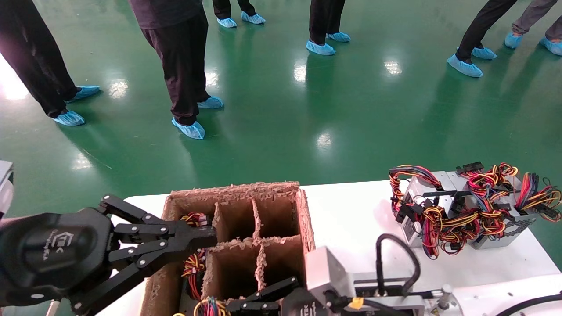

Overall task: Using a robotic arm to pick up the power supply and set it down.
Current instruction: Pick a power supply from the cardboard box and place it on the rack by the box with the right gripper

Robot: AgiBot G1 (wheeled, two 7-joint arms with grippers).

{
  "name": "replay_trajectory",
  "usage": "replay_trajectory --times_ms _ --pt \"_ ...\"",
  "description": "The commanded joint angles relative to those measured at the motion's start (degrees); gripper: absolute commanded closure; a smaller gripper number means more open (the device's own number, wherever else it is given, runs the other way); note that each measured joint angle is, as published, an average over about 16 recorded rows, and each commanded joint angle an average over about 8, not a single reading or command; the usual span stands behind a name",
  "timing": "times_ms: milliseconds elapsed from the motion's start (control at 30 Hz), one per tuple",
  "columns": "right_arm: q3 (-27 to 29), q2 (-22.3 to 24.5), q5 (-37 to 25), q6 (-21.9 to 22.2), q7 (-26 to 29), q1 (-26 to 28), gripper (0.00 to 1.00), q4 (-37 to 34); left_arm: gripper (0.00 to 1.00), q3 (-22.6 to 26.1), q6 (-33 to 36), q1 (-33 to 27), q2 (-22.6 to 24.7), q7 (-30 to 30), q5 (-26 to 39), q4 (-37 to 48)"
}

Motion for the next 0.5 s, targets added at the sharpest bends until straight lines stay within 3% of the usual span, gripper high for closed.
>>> replay_trajectory --times_ms 33,500 --pt "0.5 0.3 1.0 -0.3 0.4 0.0 1.0 0.1 1.0 0.0 0.0 0.0 0.0 0.0 0.0 0.0" --pt "5.5 5.3 8.5 1.2 6.5 1.9 1.0 7.5 1.0 0.0 0.0 0.0 0.0 0.0 0.0 0.0"
